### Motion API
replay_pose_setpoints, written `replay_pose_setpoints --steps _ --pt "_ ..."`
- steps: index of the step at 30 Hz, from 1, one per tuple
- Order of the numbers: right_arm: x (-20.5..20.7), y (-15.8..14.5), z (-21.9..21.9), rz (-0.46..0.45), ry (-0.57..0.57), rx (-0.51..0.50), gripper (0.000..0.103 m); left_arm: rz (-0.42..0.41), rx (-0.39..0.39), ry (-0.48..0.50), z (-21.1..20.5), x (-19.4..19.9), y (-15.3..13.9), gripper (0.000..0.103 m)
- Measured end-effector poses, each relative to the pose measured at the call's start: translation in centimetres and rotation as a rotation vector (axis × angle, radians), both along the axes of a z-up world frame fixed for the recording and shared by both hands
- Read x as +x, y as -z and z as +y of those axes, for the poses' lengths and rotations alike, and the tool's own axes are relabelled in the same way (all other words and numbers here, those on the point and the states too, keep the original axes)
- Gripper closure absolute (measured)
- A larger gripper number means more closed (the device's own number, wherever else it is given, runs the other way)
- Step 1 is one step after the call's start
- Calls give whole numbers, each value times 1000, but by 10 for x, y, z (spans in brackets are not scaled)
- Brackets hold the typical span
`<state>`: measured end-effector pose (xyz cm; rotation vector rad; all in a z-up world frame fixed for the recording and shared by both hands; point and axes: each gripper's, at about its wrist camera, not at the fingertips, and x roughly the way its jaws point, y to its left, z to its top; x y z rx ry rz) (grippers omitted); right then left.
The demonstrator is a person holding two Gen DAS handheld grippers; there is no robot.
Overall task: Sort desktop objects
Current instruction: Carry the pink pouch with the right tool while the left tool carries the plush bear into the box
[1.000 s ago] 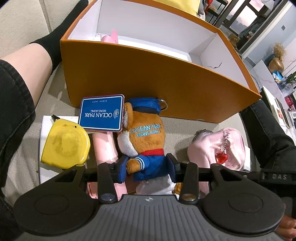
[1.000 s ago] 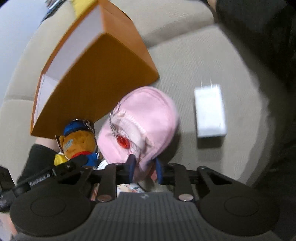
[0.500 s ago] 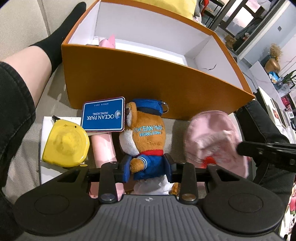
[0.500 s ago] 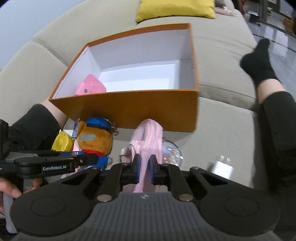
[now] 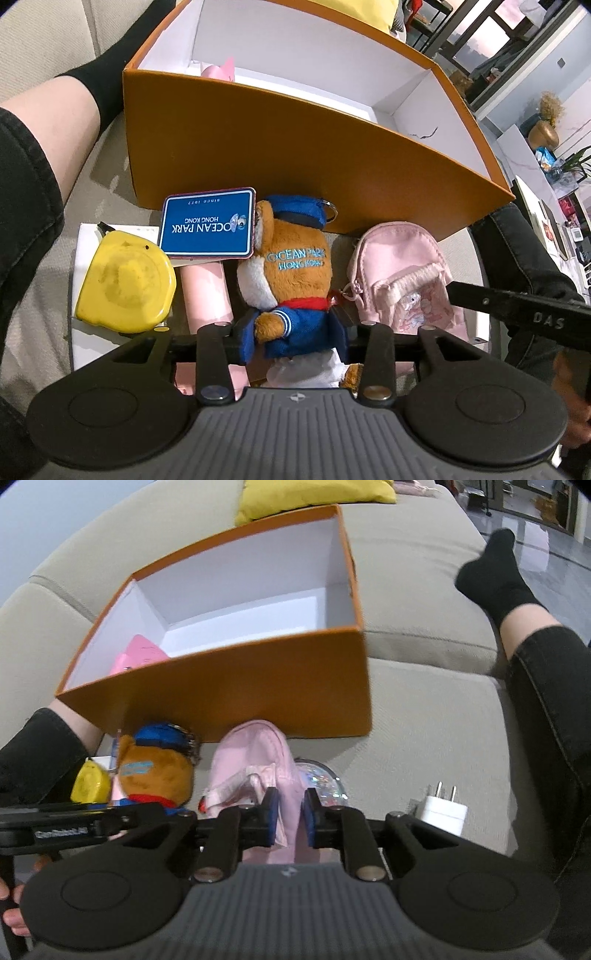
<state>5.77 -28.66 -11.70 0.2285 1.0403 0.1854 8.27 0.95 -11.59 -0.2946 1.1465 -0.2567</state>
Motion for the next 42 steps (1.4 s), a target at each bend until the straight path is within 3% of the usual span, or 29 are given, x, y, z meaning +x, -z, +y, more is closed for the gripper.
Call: replay_pose_setpoints --steps 2,8,15,20,25,34,42 --pt "1 4 -4 -1 6 13 71 6 0 -4 0 1 2 53" --pt "8 11 -22 14 -17 78 61 18 1 -14 -4 4 3 53" --pt "13 13 -41 25 -98 220 60 21 20 -12 -8 7 5 52" --pt "19 27 -27 53 -147 185 61 18 38 -7 -11 7 5 54" --pt "17 28 -20 50 -170 195 77 6 32 -14 -10 5 4 58" --pt "-4 -14 -8 -43 -211 155 84 -72 25 -12 -10 -7 -17 64" --pt "-21 -74 2 -159 -252 83 86 -184 -27 1 0 -32 -68 64"
